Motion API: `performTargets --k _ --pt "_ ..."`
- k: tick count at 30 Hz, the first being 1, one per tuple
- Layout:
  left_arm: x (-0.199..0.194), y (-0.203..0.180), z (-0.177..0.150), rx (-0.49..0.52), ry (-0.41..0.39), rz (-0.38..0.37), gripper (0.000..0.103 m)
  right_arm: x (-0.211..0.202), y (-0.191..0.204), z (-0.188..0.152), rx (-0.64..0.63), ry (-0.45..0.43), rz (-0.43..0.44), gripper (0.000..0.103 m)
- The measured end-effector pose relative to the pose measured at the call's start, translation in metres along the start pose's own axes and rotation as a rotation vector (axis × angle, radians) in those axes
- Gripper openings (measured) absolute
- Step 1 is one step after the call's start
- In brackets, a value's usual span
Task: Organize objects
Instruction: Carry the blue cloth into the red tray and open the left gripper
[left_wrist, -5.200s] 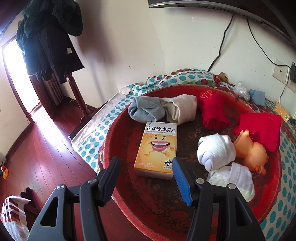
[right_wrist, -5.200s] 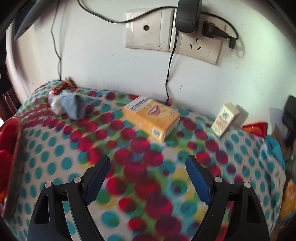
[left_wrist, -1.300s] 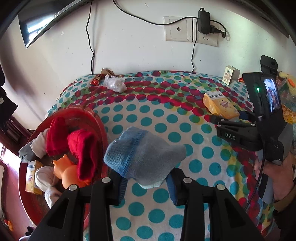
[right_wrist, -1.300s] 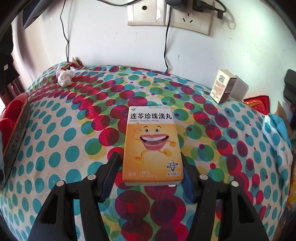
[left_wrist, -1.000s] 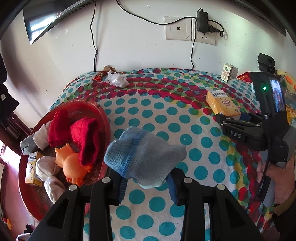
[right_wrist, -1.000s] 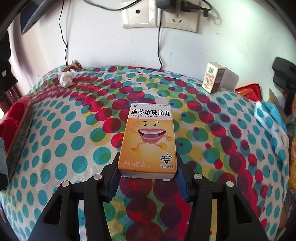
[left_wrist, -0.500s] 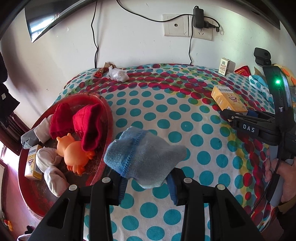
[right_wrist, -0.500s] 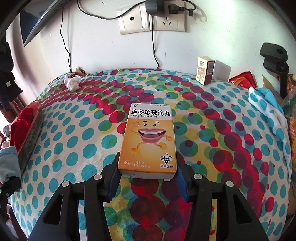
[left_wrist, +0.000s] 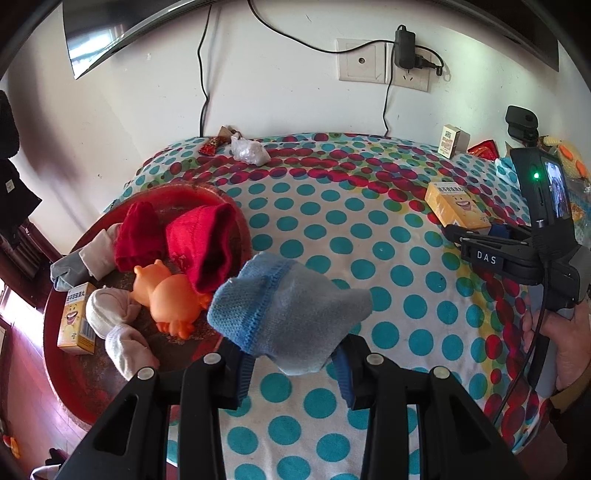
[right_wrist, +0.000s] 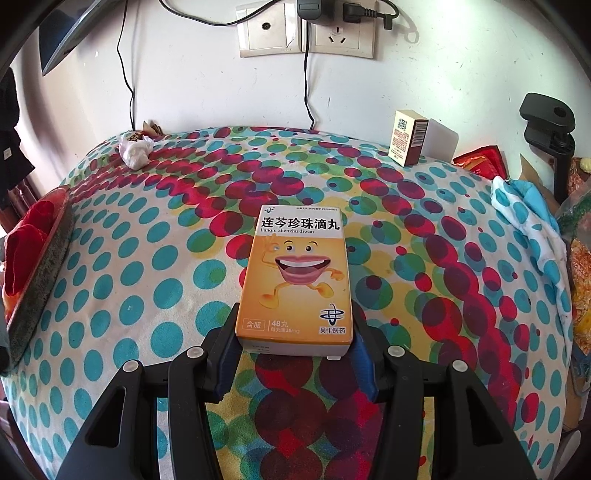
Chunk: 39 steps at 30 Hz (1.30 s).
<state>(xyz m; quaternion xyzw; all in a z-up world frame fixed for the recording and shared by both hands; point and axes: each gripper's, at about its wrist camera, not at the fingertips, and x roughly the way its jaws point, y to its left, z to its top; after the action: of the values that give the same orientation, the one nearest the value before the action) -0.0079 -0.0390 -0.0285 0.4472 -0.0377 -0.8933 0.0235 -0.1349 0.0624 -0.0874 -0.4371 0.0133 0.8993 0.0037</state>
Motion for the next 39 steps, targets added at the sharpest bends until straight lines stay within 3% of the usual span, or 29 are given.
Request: performTargets --k 3,8,12,18,30,39 --pt "-0.005 0.009 0.001 -0.014 -0.004 -0.013 0.038 0.001 0.000 0.000 -0.003 0.001 -0.005 0.050" --pt "-0.016 0.029 0.004 -0.047 -0.028 -0.121 0.038 0.001 0.000 0.000 -0.002 0.002 -0.012 0.051" --pt "-0.020 0.053 0.006 -0.098 -0.030 -0.156 0.038 0.002 0.002 0.000 0.002 0.002 -0.010 0.051" --pt "-0.026 0.094 0.010 -0.156 -0.044 -0.112 0.038 0.002 0.002 -0.001 0.009 0.001 -0.015 0.052" --pt "-0.015 0.184 0.027 -0.204 -0.016 0.104 0.038 0.002 0.002 -0.001 0.015 0.001 -0.023 0.052" --pt "0.025 0.212 0.023 -0.221 0.065 0.140 0.038 0.002 0.003 -0.001 0.019 0.002 -0.027 0.052"
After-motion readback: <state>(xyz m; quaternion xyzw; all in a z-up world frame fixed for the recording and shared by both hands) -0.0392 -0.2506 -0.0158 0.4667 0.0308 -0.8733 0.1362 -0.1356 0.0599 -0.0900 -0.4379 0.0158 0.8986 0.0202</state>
